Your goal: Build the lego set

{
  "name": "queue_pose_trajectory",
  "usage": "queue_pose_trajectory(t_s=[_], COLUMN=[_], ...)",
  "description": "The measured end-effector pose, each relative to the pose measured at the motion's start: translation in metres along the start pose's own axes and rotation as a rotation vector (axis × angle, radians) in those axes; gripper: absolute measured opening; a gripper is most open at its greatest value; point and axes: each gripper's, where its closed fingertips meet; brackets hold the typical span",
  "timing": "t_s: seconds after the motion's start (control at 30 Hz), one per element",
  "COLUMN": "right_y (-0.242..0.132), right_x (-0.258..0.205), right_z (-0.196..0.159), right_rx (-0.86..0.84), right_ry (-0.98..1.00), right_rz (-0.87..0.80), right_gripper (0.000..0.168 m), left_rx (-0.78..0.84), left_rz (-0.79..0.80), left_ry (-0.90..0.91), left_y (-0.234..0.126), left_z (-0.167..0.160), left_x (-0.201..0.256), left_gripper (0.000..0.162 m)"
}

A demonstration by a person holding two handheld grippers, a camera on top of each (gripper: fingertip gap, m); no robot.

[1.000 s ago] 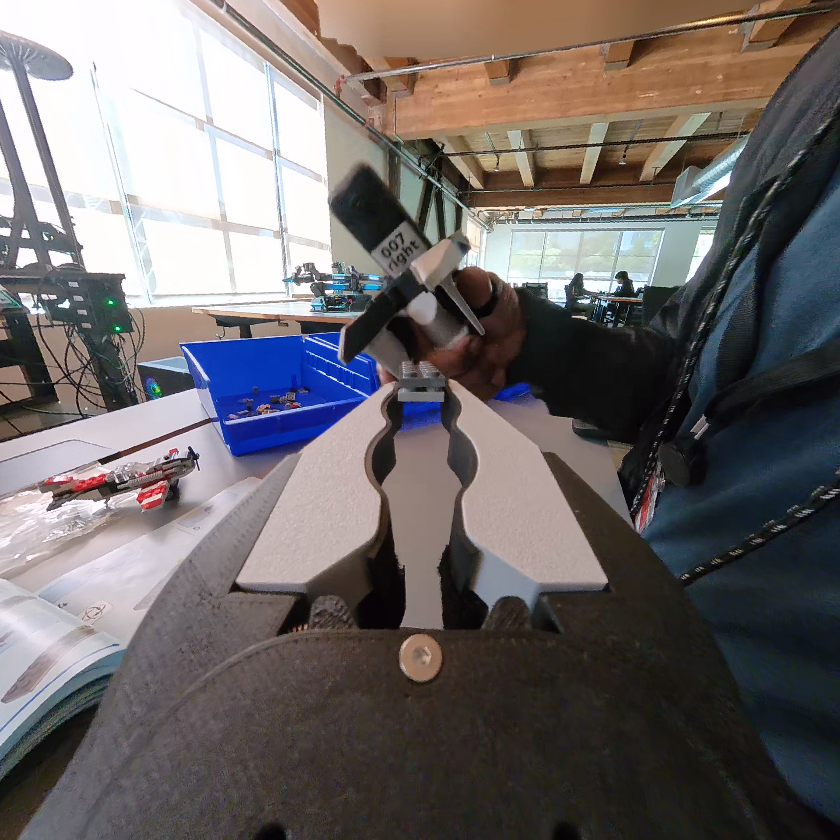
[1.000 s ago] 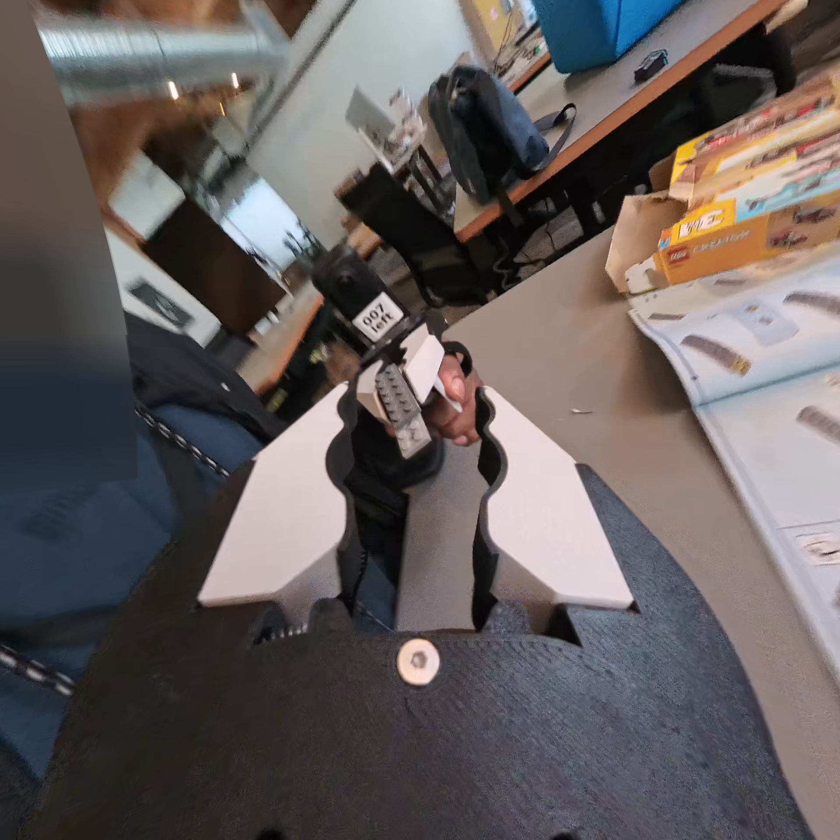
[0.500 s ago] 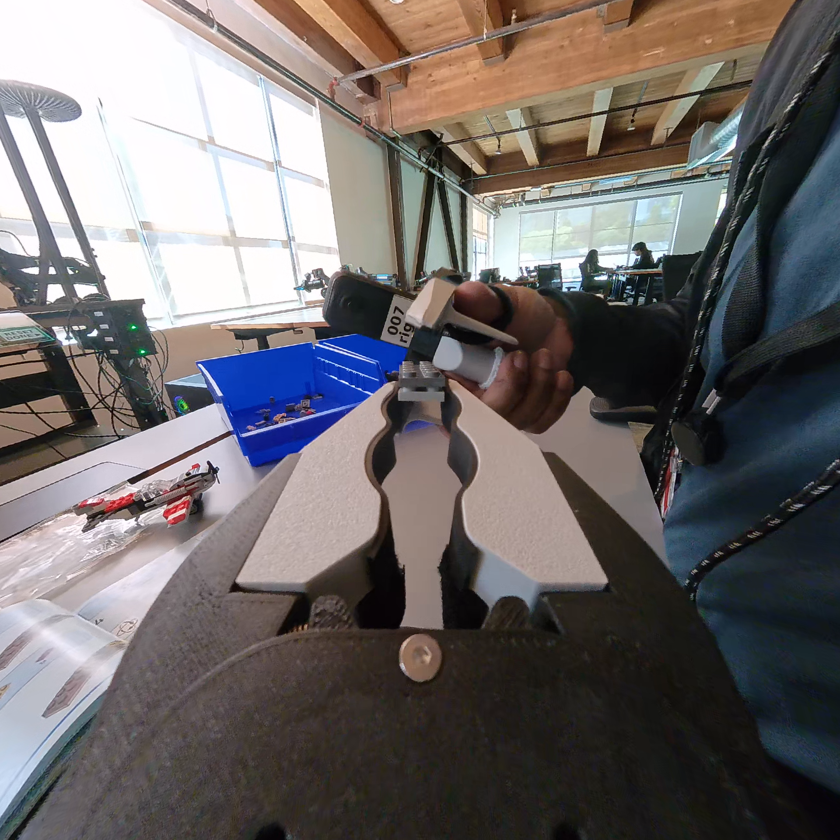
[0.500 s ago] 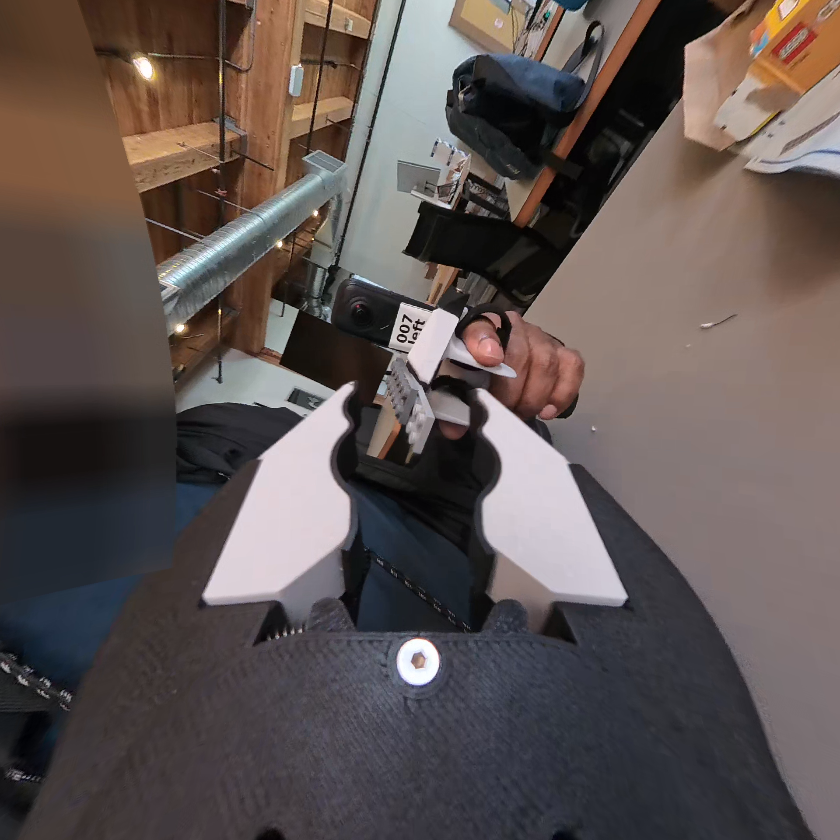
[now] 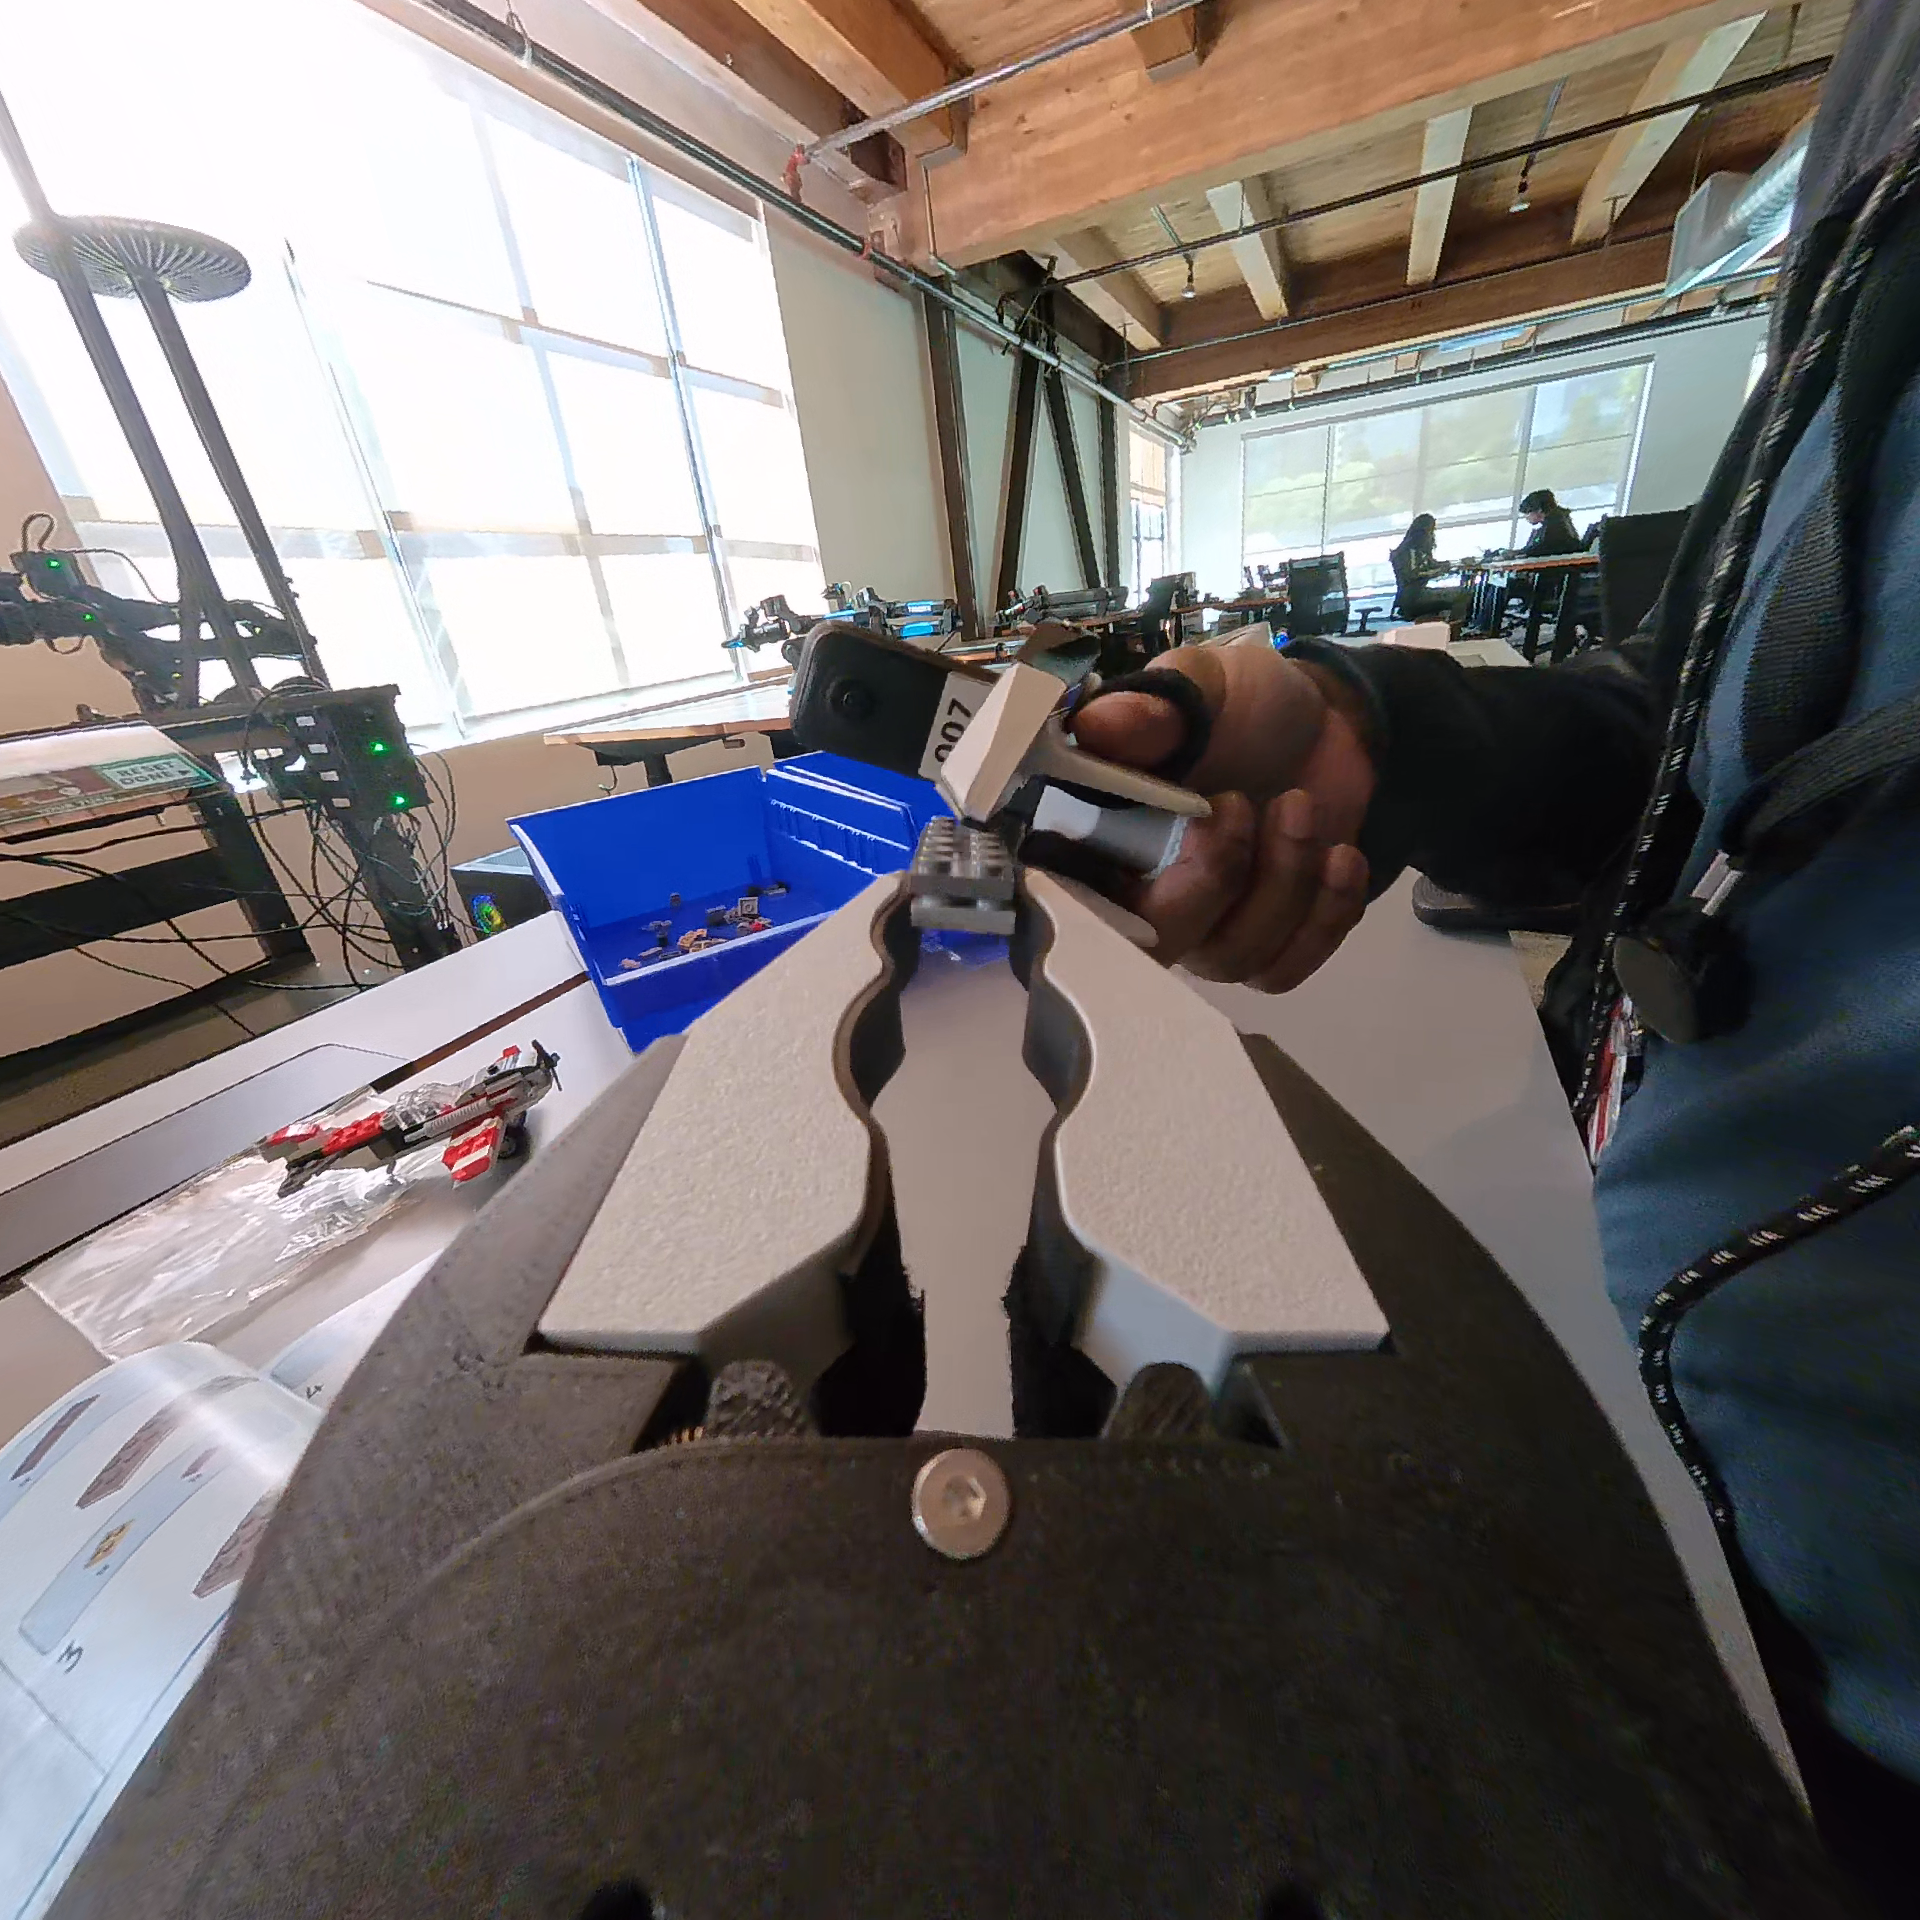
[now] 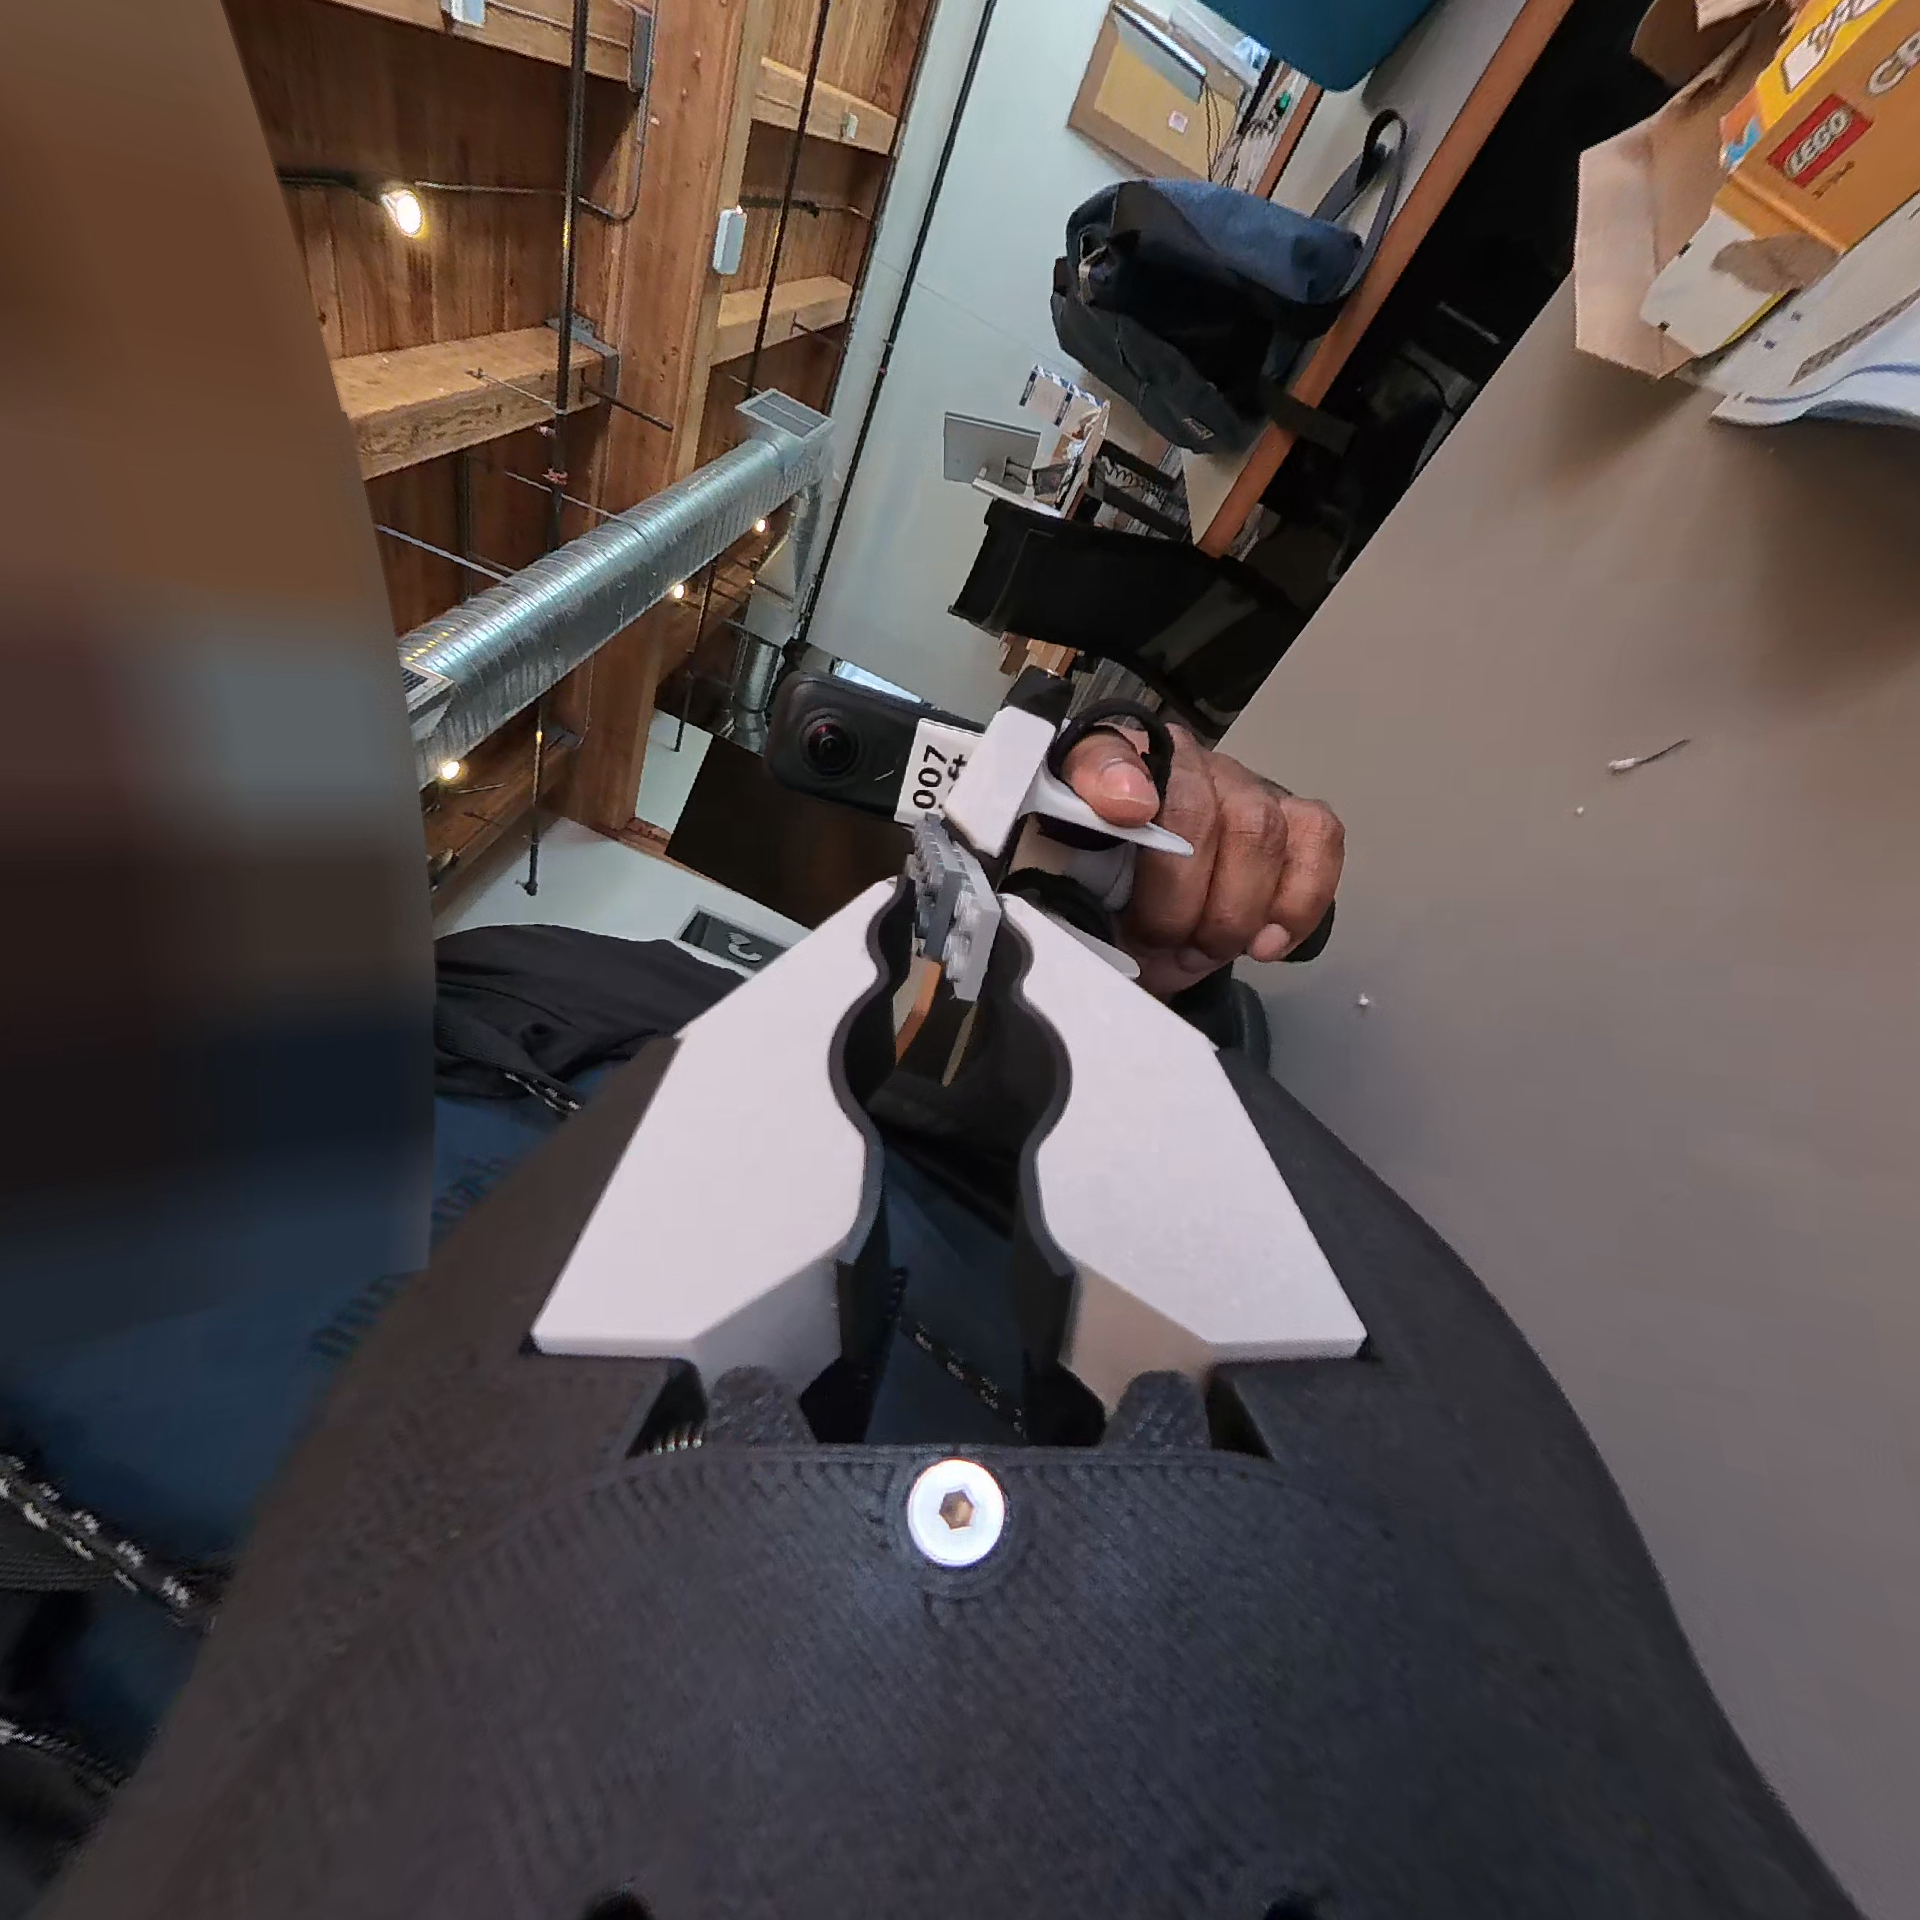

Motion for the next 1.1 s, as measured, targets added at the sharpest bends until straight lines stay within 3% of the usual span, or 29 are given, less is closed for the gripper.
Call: queue_pose_trajectory(t_s=[0.23,0.4,0.53,0.87,1.1], right_y=[-0.005,-0.013,-0.015,-0.013,-0.014], right_x=[0.001,0.008,0.004,0.004,0.000], right_z=[0.013,0.020,0.019,0.006,0.006], right_rx=[0.055,0.031,0.007,-0.062,-0.049], right_ry=[-0.152,-0.438,-0.573,-0.708,-0.722], right_rz=[-0.010,-0.079,-0.077,-0.069,-0.042], right_gripper=[0.009,0.009,0.009,0.009,0.009], left_rx=[-0.051,-0.001,0.054,0.048,0.045], left_rz=[0.047,0.046,0.039,-0.010,-0.021], left_ry=[-0.076,-0.372,-0.600,-0.577,-0.565], left_y=[0.000,-0.004,-0.002,0.006,0.007], left_z=[-0.011,-0.009,-0.007,-0.007,-0.006], left_x=[-0.008,-0.012,-0.014,-0.002,0.001], left_gripper=[0.022,0.040,0.040,0.013,0.012])
Point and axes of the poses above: each gripper's, where its closed fingertips meet, y out along the fingers, z out of its top, x = y × z across the jaws, and after that the axes turned 13 degrees about x, right-handed
